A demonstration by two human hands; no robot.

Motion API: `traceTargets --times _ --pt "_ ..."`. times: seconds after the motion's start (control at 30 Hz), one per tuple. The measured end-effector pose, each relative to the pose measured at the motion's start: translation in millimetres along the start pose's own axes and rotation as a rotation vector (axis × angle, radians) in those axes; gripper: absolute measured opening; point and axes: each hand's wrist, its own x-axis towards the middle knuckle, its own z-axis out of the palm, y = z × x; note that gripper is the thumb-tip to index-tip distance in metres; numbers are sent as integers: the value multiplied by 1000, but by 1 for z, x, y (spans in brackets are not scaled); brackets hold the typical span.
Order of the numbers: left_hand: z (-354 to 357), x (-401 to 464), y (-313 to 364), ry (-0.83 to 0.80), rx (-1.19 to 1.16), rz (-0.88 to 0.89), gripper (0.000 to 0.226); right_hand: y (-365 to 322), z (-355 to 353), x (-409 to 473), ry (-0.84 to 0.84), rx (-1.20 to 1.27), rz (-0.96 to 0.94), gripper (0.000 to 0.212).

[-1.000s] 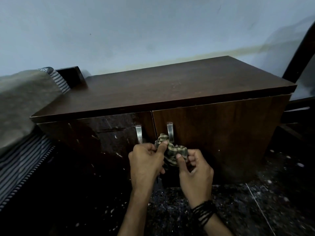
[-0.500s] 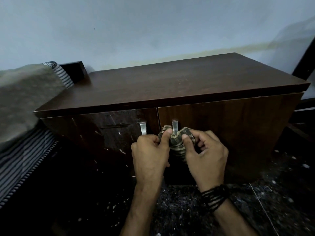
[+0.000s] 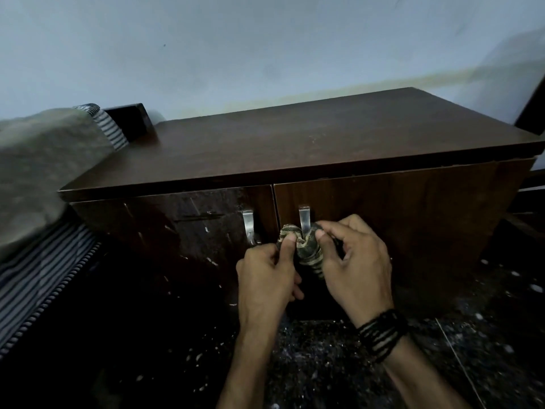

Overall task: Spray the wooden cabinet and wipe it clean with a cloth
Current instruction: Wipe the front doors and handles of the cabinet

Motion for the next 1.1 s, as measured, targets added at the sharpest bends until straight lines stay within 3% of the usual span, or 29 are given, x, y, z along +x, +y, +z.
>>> traceTargets --times 0.1,0.2,0.37,0.5,0.67,0.77,0.93,1.1 --pt "-5 3 -1 2 37 4 53 1 -7 -4 -78 -171 -34 23" --pt "-5 0 1 6 39 22 54 0 -6 -2 -86 -131 7 20" --pt "-3 4 10 74 -2 136 48 -5 -3 10 19 75 -43 13" --pt "-10 11 14 14 22 125 54 -6 3 5 111 9 -5 14" --pt "-12 12 10 -76 118 49 55 0 5 -7 51 -132 64 14" --pt "-13 8 12 -48 122 74 55 -2 1 -2 51 -150 45 10" --pt "-12 6 19 31 54 132 56 -16 -5 8 199 -112 -43 9" --pt "-14 12 17 -35 109 52 57 -6 3 1 208 -163 21 9"
